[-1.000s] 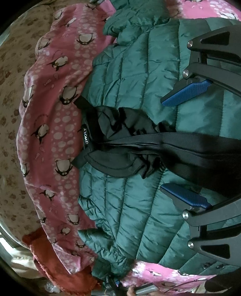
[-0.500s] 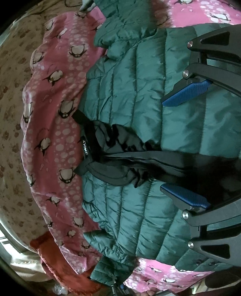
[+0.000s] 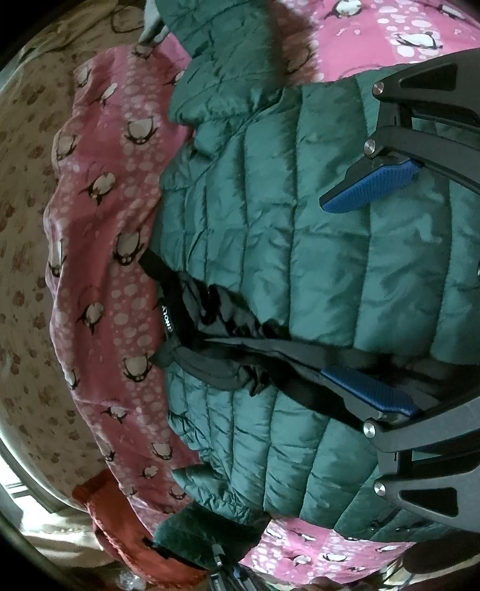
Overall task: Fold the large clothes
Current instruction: 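Fold the held sleeve across the jacket body with the left tool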
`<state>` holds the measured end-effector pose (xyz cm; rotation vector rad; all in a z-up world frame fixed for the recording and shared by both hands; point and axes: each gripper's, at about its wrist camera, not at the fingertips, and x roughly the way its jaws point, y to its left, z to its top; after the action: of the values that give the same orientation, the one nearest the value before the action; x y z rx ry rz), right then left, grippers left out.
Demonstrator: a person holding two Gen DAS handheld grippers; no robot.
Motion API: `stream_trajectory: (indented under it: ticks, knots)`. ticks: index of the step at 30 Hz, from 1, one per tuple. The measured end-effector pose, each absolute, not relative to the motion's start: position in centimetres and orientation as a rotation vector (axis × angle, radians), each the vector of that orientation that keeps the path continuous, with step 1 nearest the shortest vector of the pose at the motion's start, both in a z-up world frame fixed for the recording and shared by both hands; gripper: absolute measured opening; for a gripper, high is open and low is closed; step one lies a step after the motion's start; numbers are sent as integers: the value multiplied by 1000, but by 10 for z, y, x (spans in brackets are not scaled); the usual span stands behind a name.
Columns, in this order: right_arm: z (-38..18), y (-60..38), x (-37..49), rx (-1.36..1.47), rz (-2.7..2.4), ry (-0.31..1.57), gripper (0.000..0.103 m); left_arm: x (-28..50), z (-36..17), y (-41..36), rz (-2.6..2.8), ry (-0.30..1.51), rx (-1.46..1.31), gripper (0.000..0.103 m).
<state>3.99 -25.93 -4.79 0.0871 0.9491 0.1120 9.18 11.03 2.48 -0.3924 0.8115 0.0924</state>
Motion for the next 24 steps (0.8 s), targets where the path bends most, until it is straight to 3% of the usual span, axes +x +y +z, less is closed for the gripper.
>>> stream_trajectory:
  ticks: [24]
  knots:
    - [-47,-313,26,149,27,934,83,99,15,-47,-123,904,-298,13]
